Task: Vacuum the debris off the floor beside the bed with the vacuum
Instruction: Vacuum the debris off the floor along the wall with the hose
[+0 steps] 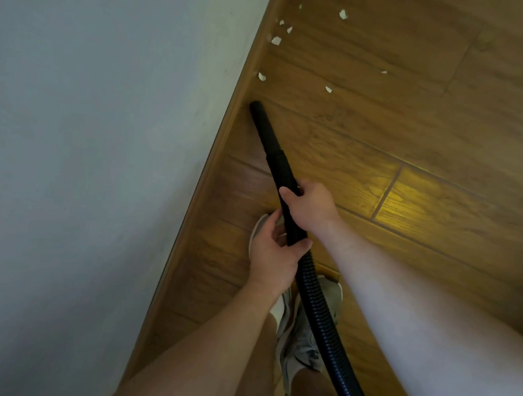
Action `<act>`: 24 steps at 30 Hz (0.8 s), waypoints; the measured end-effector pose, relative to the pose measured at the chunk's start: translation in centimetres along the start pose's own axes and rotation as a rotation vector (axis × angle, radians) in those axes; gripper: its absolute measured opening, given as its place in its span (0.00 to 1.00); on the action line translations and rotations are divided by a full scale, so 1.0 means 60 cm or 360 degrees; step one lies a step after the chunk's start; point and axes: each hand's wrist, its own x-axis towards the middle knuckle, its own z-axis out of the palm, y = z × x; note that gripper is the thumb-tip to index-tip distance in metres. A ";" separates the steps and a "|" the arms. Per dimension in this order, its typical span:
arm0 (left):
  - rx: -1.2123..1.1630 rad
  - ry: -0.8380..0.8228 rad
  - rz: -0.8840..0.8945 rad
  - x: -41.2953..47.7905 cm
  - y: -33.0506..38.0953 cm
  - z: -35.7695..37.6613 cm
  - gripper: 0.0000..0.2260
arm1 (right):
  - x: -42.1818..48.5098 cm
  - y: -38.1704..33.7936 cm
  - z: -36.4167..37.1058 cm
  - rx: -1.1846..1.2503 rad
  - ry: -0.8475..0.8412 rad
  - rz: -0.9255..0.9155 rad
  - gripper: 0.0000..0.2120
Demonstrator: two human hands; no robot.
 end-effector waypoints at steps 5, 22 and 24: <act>0.0049 -0.0064 0.0047 0.024 0.029 0.012 0.32 | 0.025 -0.015 -0.024 0.0039 0.0081 0.0015 0.12; 0.0277 -0.0227 0.0036 0.017 0.077 0.072 0.31 | 0.023 -0.004 -0.110 0.0103 0.0189 0.0187 0.11; 0.0309 -0.0255 0.0004 0.004 0.073 0.089 0.30 | 0.013 0.016 -0.123 0.0090 0.0199 0.0212 0.12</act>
